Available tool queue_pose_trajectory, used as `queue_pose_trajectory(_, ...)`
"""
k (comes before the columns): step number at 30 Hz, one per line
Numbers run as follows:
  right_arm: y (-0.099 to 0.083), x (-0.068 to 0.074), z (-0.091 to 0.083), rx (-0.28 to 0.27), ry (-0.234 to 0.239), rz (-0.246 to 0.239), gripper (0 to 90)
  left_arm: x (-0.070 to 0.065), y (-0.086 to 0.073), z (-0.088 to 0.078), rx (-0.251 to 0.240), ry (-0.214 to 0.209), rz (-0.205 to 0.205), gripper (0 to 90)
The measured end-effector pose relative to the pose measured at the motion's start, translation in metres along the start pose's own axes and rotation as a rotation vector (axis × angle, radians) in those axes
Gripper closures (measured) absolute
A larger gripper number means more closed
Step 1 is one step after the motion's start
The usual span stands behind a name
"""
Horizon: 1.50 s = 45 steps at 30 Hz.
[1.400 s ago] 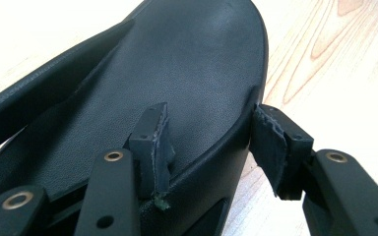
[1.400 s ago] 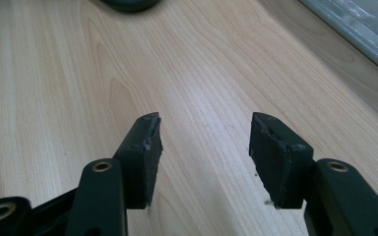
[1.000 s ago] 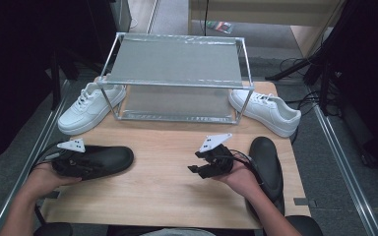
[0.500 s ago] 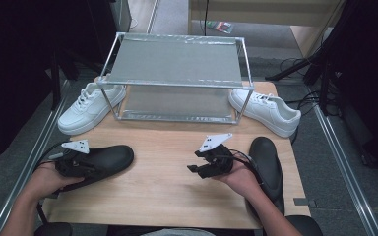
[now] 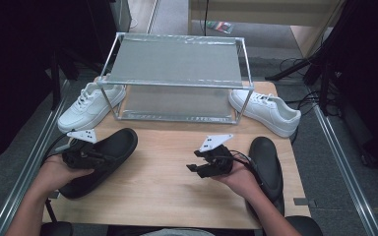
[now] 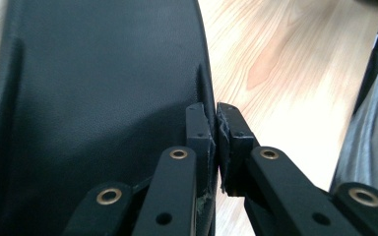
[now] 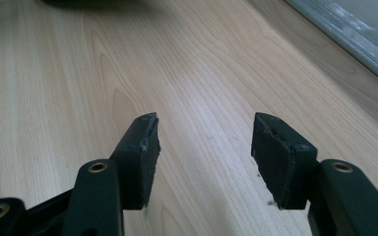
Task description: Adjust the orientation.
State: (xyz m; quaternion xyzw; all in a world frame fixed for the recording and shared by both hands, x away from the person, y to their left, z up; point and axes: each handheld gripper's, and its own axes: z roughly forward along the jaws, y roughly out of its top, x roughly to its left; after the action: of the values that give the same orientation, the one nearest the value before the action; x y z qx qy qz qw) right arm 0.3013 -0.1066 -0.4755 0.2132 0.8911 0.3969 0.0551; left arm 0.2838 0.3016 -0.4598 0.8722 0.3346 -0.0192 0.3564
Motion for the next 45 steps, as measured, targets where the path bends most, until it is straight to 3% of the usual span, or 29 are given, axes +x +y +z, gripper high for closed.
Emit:
queue_pose_trajectory(4, -0.001, -0.001, -0.002, -0.004, -0.002, 0.014, 46.4, -0.004, 0.013, 0.003, 0.005, -0.048, -0.008, 86.0)
queue_pose_trajectory(10, -0.004, -0.004, -0.005, -0.013, -0.014, 0.037, 46.4, -0.010, 0.035, 0.016, 0.045, -0.051, 0.000, 86.1)
queue_pose_trajectory(16, -0.006, -0.003, -0.014, -0.037, -0.011, 0.053, 48.5, -0.012, 0.059, 0.029, 0.082, -0.104, 0.005, 86.3)
queue_pose_trajectory(18, -0.007, -0.003, -0.016, -0.042, -0.015, 0.054, 48.5, -0.012, 0.063, 0.031, 0.084, -0.108, 0.011, 86.3)
queue_pose_trajectory(24, -0.011, -0.003, -0.026, -0.061, -0.033, 0.073, 47.9, -0.023, 0.097, 0.055, 0.130, -0.122, 0.058, 86.3)
queue_pose_trajectory(31, -0.018, -0.003, -0.034, -0.070, -0.046, 0.095, 48.9, -0.029, 0.120, 0.073, 0.170, -0.144, 0.076, 86.3)
queue_pose_trajectory(34, -0.021, -0.003, -0.038, -0.074, -0.054, 0.106, 48.1, -0.042, 0.135, 0.090, 0.184, -0.151, 0.119, 86.3)
queue_pose_trajectory(37, -0.023, -0.003, -0.040, -0.080, -0.061, 0.113, 47.9, -0.047, 0.142, 0.100, 0.196, -0.172, 0.136, 86.2)
queue_pose_trajectory(39, -0.027, -0.004, -0.043, -0.076, -0.072, 0.127, 47.6, -0.055, 0.151, 0.117, 0.225, -0.172, 0.159, 86.1)
queue_pose_trajectory(42, -0.030, -0.005, -0.045, -0.064, -0.082, 0.143, 47.6, -0.060, 0.155, 0.137, 0.241, -0.176, 0.174, 86.1)
queue_pose_trajectory(43, -0.031, -0.005, -0.046, -0.064, -0.090, 0.148, 47.6, -0.060, 0.155, 0.137, 0.241, -0.176, 0.174, 86.1)
queue_pose_trajectory(45, -0.033, -0.006, -0.048, -0.067, -0.092, 0.156, 47.9, -0.062, 0.155, 0.157, 0.240, -0.191, 0.168, 85.9)
